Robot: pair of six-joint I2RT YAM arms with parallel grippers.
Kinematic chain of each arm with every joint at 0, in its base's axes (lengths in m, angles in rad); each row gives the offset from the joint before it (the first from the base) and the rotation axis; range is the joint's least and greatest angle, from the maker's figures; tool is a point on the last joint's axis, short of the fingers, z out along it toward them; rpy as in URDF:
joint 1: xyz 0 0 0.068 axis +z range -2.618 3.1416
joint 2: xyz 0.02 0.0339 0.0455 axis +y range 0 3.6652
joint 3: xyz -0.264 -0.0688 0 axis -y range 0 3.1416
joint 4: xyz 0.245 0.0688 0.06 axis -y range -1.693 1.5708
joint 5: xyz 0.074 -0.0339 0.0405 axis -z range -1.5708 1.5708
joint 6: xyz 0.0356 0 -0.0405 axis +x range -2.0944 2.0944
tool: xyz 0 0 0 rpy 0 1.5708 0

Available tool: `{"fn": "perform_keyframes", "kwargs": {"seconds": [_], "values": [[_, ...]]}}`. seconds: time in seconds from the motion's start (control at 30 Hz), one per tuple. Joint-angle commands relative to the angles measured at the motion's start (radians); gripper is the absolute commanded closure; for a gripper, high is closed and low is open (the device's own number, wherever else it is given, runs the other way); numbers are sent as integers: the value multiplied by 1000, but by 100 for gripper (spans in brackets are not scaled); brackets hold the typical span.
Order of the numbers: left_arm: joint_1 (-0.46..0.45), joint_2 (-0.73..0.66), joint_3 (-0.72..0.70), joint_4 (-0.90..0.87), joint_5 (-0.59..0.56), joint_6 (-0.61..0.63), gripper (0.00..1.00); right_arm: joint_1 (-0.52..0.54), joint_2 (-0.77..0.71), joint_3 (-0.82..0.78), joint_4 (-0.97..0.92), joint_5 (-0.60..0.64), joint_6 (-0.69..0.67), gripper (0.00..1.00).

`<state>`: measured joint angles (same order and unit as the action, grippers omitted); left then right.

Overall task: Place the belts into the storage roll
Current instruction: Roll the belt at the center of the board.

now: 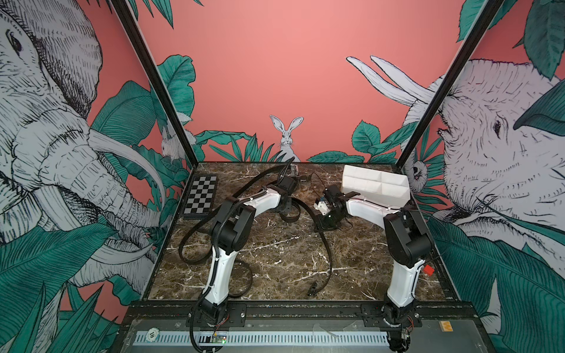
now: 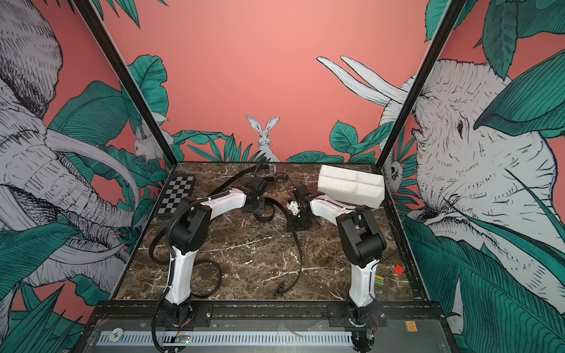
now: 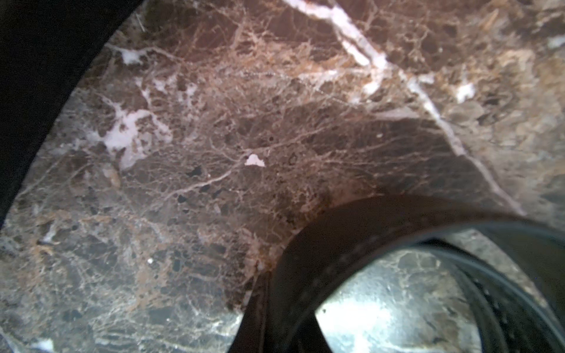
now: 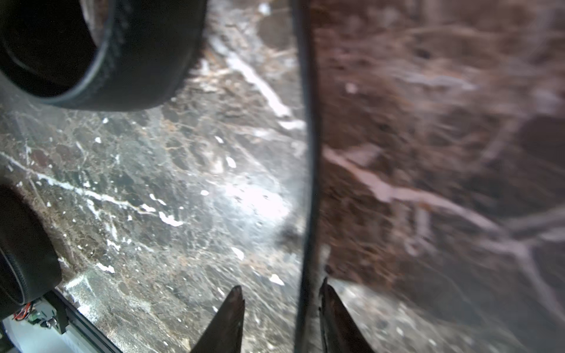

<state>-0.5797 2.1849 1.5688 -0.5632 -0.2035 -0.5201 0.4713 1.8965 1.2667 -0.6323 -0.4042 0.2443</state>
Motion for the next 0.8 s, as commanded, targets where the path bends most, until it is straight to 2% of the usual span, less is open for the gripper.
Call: {"fn": "perform_keyframes", "kwargs": {"seconds": [0.0,0.3,0.43,0.63,0.67,0.77], "values": [[-18,173,-59,-169,81,-26,94,7,-57,-68,-52,-3,9,58],[-86,243,75,-214,101,-32,94,88,-155,-250,135,-111,191,57],[-105,260,103,-221,94,-29,94,160,-133,-232,311,-166,327,57],[-108,264,101,-215,105,-37,95,203,-39,-153,613,-306,532,56],[-109,265,102,-215,107,-37,95,202,-47,-144,593,-306,523,55],[-108,264,101,-210,111,-34,95,164,-117,-105,355,-211,378,49]]}}
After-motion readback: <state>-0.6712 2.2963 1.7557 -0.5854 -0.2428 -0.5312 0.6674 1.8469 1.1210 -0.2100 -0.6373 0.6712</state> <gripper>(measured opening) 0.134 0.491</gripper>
